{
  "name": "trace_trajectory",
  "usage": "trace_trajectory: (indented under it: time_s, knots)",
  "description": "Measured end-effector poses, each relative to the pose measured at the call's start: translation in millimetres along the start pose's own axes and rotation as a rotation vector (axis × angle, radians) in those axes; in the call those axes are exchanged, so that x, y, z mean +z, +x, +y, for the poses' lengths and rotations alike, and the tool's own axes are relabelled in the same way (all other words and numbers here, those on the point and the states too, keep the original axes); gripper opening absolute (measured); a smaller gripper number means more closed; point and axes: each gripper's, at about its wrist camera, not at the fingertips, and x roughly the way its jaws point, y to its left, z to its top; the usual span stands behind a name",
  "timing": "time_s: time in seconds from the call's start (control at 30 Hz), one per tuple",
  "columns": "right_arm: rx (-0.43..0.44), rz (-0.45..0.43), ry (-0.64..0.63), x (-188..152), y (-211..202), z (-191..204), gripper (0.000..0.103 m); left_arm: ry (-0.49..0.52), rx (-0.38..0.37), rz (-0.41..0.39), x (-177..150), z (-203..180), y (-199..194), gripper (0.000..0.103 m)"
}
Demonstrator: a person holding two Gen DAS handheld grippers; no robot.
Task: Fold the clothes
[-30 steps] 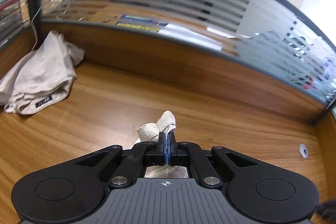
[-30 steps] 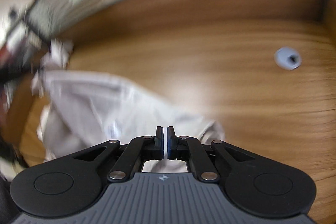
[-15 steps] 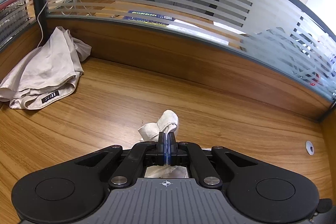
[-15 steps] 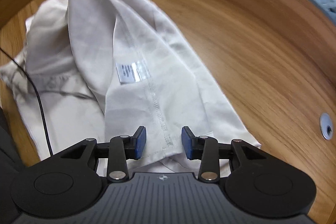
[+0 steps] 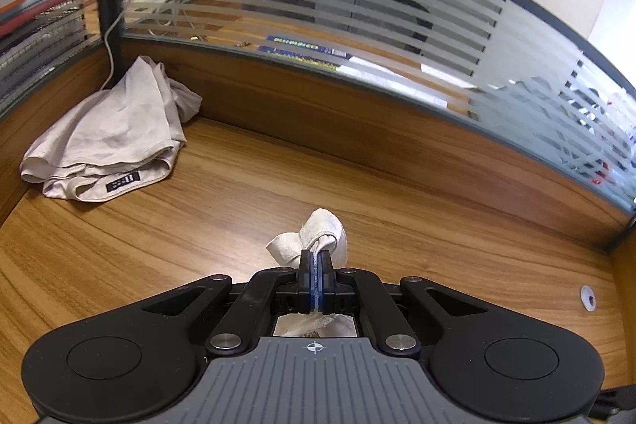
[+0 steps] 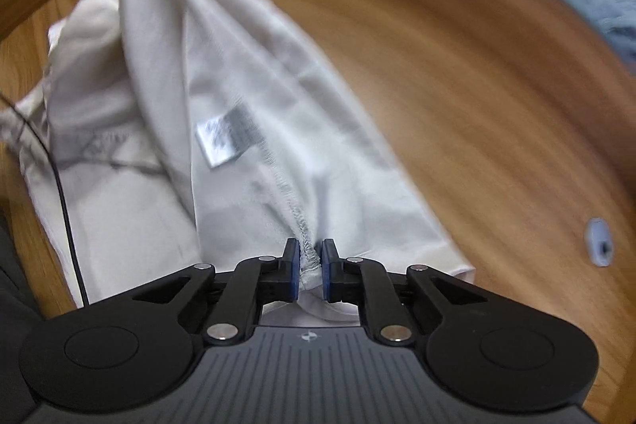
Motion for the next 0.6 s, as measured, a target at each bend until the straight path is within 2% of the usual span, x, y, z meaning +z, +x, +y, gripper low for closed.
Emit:
trace_trajectory:
  time_s: [0.2,0.33,0.47,0.6]
  knots:
    - [-0.129,-0.135,0.016,18.7,-63.1,-26.2,0.012,0.012,-0.018,-0.083,17.1,-6.3,-14.3,0.003]
    - [-0.213,-0.195,-0.001,39.8,-83.1,-53.5,0.012,0.026,-0.026,-0.143,39.6,-15.0,-8.4,0.003]
    - [-0.291,-0.218,-0.04,68.0,-77.1,-83.7,0.012,0.037,-0.026,-0.141,58.3,-27.3,21.9,0.002]
    - [-0.354,-0.176,-0.103,95.0,-42.1,-109.0,0.012,0.069,-0.027,-0.08,60.5,-31.9,56.2,0.003]
